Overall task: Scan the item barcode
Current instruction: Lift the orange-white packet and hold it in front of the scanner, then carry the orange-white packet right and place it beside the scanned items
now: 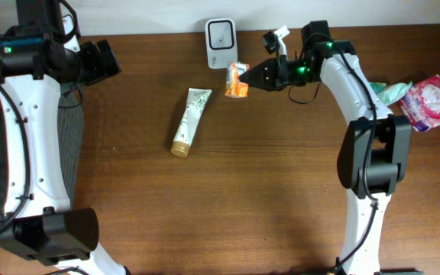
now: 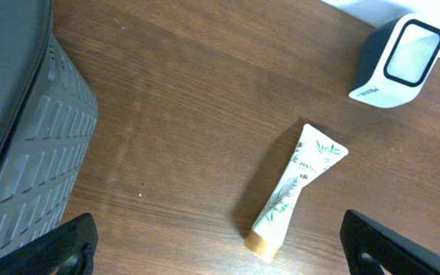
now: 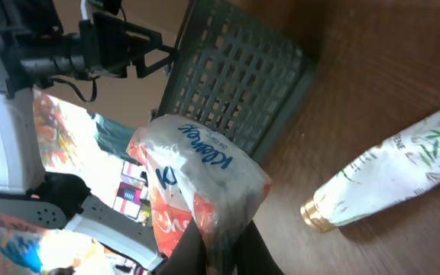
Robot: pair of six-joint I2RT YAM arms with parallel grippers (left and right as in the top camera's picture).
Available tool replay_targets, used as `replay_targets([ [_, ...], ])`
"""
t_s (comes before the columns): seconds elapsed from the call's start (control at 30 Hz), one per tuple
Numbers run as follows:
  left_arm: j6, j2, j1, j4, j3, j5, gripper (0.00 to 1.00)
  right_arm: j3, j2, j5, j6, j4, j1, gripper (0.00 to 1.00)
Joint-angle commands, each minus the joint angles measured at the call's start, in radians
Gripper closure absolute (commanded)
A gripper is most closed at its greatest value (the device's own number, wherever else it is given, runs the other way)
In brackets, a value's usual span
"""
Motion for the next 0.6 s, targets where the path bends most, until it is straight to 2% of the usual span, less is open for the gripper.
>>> replay_targets([
  [0.0, 0.002, -0.004, 0.003, 0.002, 0.009, -0.003, 0.01, 0.016, -0.026, -0.031, -0.018, 0.013, 0.033, 0.96],
  [0.07, 0.002, -0.004, 0.003, 0.002, 0.009, -0.003, 0.01, 0.016, -0.026, 0.072, 0.053, 0.021, 0.039, 0.96],
  [0.2, 0.002, -0.004, 0.003, 0.002, 0.009, -0.003, 0.01, 0.023, -0.026, 0.639, 0.334, 0.02, 0.064, 0.96],
  [0.23, 0.002, -0.004, 0.003, 0.002, 0.009, -0.003, 0.01, 0.034, -0.026, 0.78, 0.362, 0.019, 0.076, 0.96],
  [0.43, 0.002, -0.004, 0.003, 0.002, 0.009, -0.004, 0.01, 0.175, -0.026, 1.411, 0.365, -0.044, 0.183, 0.96],
  [0.53, 0.002, -0.004, 0.003, 0.002, 0.009, -0.003, 0.01, 0.18, -0.026, 1.614, 0.359, 0.011, 0.227, 0.96],
  [0.57, 0.002, -0.004, 0.003, 0.002, 0.009, -0.003, 0.01, 0.18, -0.022, 1.697, 0.307, 0.086, 0.249, 0.96],
])
